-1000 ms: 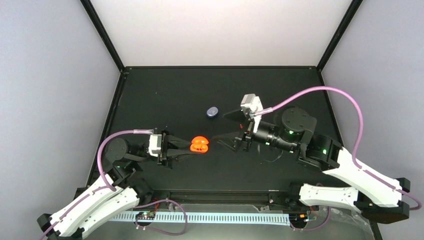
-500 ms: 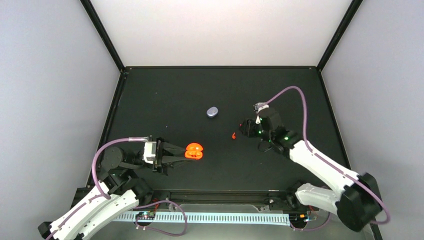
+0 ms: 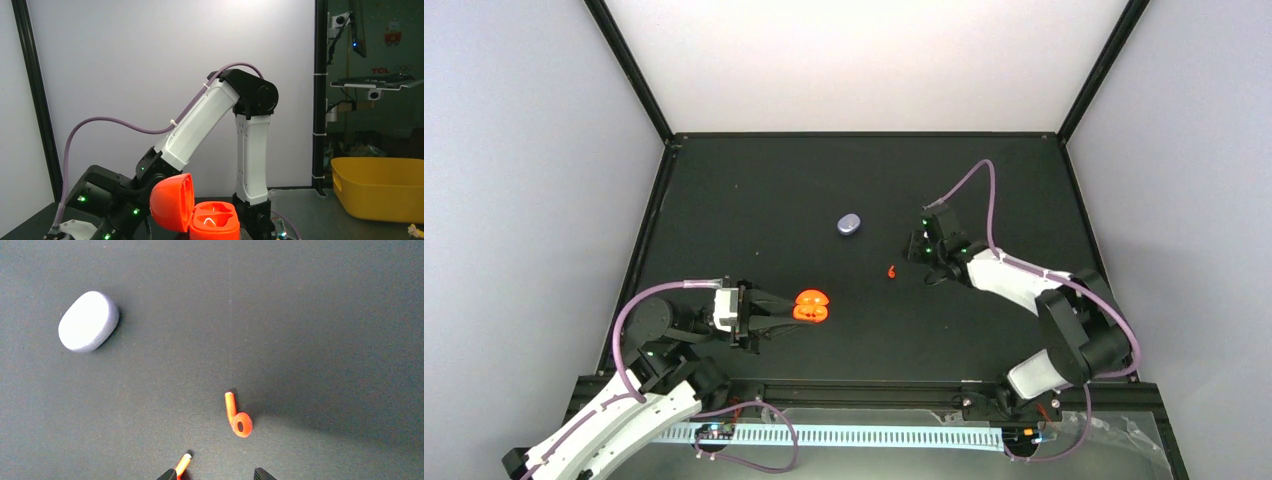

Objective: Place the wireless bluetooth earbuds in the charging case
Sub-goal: Open the charging case.

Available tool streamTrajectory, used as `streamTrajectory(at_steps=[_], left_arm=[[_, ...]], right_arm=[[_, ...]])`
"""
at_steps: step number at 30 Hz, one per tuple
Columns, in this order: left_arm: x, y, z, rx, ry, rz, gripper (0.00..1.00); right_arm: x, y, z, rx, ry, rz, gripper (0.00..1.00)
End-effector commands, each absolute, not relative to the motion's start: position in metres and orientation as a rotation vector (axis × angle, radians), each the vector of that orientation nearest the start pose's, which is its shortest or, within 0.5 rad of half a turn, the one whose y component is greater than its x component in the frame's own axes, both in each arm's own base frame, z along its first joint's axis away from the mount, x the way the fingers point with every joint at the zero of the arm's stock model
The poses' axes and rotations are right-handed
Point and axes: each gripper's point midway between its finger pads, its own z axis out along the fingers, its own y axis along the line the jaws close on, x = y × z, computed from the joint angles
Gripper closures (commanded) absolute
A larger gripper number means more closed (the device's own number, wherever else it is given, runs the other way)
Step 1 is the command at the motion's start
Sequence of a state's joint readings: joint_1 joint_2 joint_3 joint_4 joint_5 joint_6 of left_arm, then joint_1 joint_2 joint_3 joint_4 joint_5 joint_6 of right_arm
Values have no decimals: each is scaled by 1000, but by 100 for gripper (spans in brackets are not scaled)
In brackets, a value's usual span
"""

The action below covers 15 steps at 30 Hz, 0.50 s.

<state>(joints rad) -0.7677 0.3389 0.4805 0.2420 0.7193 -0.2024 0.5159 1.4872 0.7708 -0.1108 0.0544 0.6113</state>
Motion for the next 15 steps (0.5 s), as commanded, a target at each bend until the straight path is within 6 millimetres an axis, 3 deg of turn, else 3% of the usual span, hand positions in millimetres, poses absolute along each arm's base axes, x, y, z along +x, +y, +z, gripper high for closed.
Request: streamTrajectory(at_steps=[1,7,15], left_arm=[[61,-214,367,992,980,-1217,98],[61,-215,367,997,972,-1217,98],[62,-218,365,1003,981,-1222,98]], right_arm=[[350,207,87,93,2426,566,61],[332,234,74,-84,2495,574,60],[322,235,52,-140,2558,449,59]])
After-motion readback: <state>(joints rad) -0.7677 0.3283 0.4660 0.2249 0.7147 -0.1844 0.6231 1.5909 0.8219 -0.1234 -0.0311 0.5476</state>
